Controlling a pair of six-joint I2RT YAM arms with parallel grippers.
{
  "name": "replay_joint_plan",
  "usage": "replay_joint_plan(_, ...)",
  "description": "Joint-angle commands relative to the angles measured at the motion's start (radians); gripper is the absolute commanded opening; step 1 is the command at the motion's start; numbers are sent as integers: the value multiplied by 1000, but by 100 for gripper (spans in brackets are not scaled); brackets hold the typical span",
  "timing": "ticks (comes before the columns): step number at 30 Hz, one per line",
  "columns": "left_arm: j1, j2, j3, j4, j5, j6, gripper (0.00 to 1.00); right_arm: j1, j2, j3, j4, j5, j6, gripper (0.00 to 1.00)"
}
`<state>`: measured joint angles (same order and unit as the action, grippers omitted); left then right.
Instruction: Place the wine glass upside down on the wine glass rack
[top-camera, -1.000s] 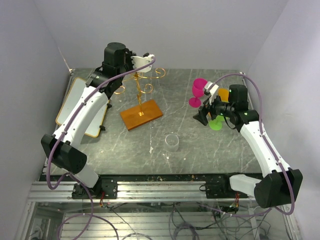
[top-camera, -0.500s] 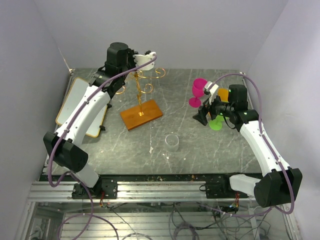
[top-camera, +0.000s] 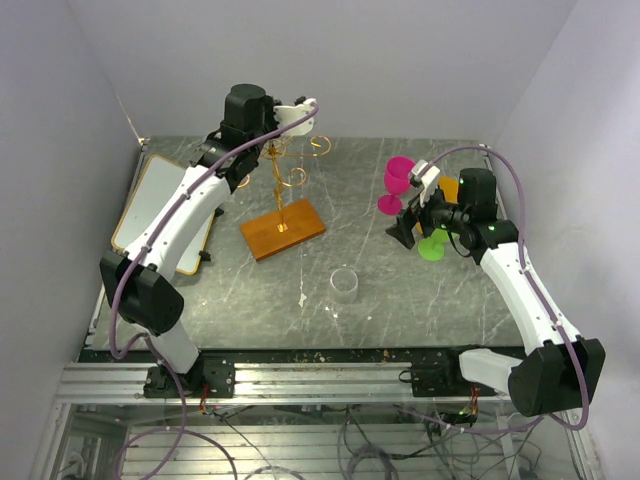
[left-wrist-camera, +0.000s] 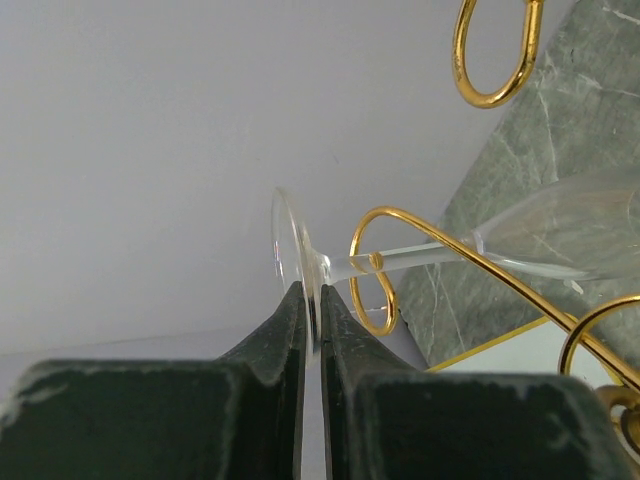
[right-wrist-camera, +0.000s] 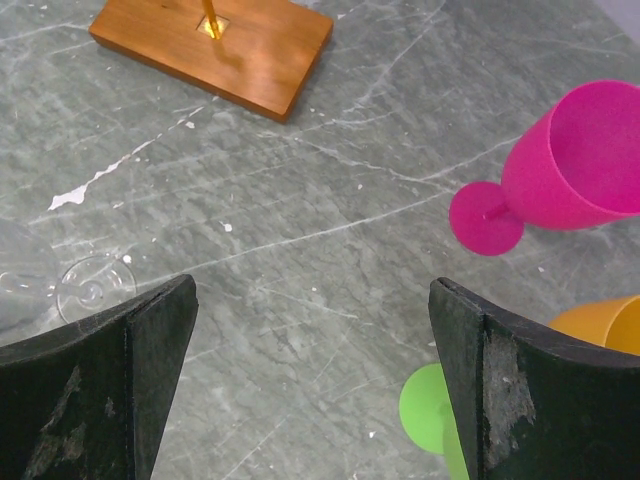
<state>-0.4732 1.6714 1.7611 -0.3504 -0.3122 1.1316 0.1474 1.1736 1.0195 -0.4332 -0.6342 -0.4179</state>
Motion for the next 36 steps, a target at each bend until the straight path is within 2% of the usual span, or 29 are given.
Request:
replay_joint_plan(1,-6,9,56,64,-49,-24,7,-6,-21,-12,29,16,13,100)
replay_joint_plan(16,-5,67,106,62,-108,-56,7,-5,-12,-12,24,16,16,100)
replay_joint_plan(36,18,106,176,-69,-142,-102,7,-6,0,-13,27,19,20,100)
